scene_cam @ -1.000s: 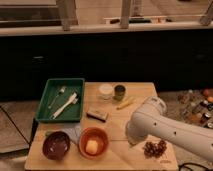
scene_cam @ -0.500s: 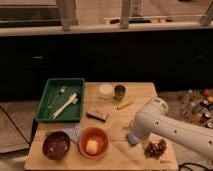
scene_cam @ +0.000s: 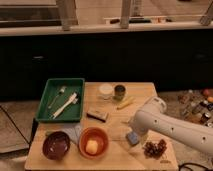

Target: Wipe purple bowl with sponge

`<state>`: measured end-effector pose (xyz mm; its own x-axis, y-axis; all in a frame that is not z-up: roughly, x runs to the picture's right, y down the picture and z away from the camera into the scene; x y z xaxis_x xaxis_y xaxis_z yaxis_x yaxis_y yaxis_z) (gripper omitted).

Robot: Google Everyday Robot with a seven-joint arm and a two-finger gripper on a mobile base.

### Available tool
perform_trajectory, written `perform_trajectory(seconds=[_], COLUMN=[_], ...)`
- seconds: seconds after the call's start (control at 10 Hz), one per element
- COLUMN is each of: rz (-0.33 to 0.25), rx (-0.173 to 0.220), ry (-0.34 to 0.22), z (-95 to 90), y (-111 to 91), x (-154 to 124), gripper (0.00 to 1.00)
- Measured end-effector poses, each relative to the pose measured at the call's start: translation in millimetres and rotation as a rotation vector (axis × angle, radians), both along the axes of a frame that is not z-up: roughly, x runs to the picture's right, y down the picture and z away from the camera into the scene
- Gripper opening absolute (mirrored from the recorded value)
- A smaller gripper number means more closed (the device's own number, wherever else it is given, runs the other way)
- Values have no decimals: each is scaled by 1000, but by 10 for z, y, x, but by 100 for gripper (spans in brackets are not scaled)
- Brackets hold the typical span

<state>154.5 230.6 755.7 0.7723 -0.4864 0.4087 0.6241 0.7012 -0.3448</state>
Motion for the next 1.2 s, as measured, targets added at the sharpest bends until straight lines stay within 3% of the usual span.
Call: perform_trajectory(seconds=[0.3, 0.5, 0.8, 1.0, 1.2], rz=[49, 68, 81, 73, 65], rx=[-27, -49, -71, -53, -26], ry=[12, 14, 14, 11, 2], z=[285, 431, 556, 475, 323], y=[110, 193, 277, 218, 94], x=[34, 58, 103, 151, 166], gripper=[80, 74, 53, 28, 11])
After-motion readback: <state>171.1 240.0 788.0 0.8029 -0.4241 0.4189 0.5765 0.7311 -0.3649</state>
